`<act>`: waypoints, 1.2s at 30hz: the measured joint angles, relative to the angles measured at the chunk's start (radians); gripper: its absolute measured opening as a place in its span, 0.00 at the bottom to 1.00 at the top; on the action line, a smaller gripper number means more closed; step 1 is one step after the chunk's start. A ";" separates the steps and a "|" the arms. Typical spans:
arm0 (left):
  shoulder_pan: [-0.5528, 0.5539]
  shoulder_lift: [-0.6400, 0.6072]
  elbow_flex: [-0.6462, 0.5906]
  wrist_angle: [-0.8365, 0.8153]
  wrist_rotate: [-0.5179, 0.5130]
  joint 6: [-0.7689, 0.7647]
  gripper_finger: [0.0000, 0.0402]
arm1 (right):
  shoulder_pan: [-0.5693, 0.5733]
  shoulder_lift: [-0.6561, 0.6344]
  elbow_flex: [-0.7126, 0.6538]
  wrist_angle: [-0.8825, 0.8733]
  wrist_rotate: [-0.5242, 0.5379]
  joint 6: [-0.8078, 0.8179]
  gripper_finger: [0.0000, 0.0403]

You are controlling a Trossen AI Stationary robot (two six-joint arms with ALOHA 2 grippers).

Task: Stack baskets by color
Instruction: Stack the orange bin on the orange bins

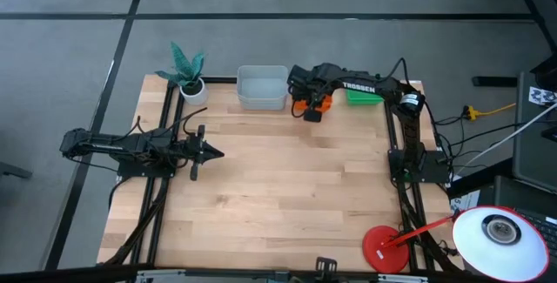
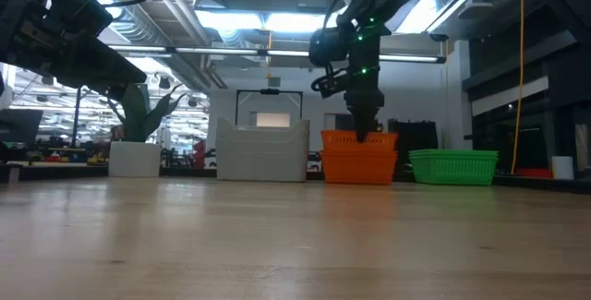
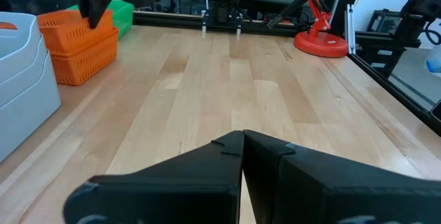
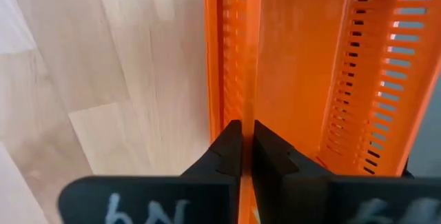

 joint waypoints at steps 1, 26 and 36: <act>0.000 0.000 0.000 0.000 0.000 0.000 0.00 | 0.000 0.000 0.004 -0.006 0.001 -0.002 0.04; 0.000 0.000 0.000 0.000 0.000 0.000 0.00 | 0.017 0.000 0.016 -0.109 0.003 0.011 0.26; 0.000 0.000 0.000 0.000 0.000 0.000 0.00 | 0.044 0.000 -0.001 -0.017 -0.284 -0.044 0.26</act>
